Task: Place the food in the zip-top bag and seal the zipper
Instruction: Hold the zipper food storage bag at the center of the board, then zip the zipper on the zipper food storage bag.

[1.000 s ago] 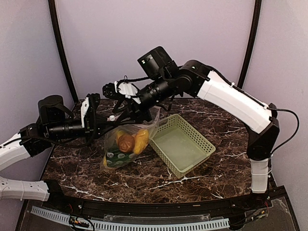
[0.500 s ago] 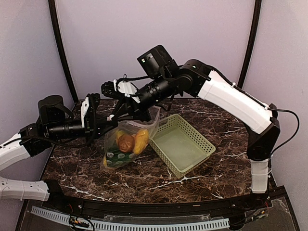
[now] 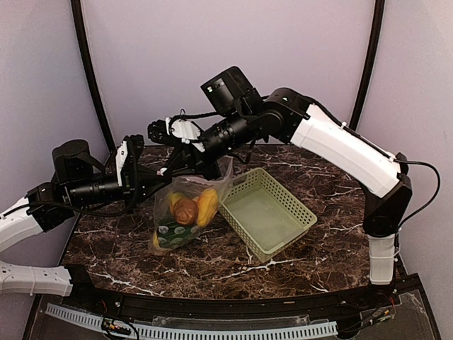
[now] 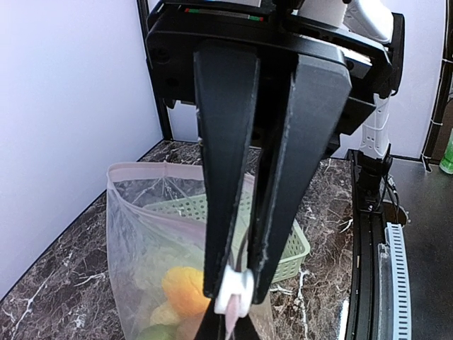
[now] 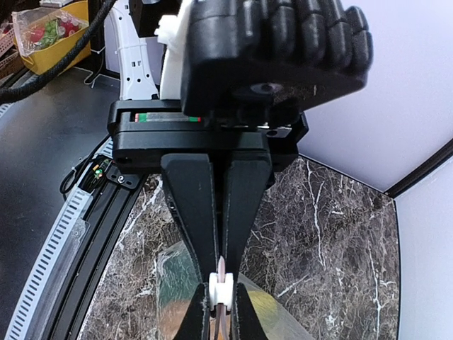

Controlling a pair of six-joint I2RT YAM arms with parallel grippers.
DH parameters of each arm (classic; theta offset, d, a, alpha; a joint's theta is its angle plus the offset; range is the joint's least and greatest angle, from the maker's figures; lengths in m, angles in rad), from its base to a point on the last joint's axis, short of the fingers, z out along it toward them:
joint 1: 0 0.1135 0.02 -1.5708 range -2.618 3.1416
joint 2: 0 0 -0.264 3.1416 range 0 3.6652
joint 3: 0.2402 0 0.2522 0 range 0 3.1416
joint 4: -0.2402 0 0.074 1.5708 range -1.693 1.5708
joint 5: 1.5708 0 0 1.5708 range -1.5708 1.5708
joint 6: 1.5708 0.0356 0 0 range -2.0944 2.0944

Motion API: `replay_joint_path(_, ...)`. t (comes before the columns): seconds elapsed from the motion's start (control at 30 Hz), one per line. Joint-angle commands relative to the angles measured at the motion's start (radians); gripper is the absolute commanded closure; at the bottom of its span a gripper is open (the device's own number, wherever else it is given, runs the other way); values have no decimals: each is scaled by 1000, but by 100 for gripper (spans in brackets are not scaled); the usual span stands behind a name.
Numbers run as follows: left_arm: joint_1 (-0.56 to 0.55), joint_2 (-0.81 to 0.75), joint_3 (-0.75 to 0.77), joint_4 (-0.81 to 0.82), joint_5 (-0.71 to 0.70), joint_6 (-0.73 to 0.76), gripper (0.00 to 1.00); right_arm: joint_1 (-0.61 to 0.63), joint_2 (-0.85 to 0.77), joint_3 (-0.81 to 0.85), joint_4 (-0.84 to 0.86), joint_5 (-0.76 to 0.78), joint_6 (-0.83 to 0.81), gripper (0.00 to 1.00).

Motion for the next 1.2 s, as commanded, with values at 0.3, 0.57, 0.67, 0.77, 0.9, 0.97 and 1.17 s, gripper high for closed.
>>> replay_joint_path(0.3, -1, -75, -46, 36, -124, 12, 99, -39, 4, -49, 9, 106, -20, 100)
replay_joint_path(0.57, -2, -126, -79, 5, -213, 45, 99, -154, -39, -152, 8, 111, -32, 100)
replay_joint_path(0.67, -2, -129, -82, -7, -238, 57, 99, -189, -71, -202, 9, 113, -36, 100)
replay_joint_path(0.77, -2, -128, -86, -14, -260, 65, 99, -220, -107, -254, 8, 112, -36, 100)
replay_joint_path(0.9, -2, -124, -90, -16, -278, 71, 99, -261, -155, -317, 8, 115, -45, 100)
replay_joint_path(0.97, -2, -125, -92, -13, -286, 73, 99, -283, -176, -343, 8, 119, -50, 100)
replay_joint_path(1.17, -2, -125, -87, -9, -299, 84, 99, -326, -221, -384, -3, 139, -75, 100)
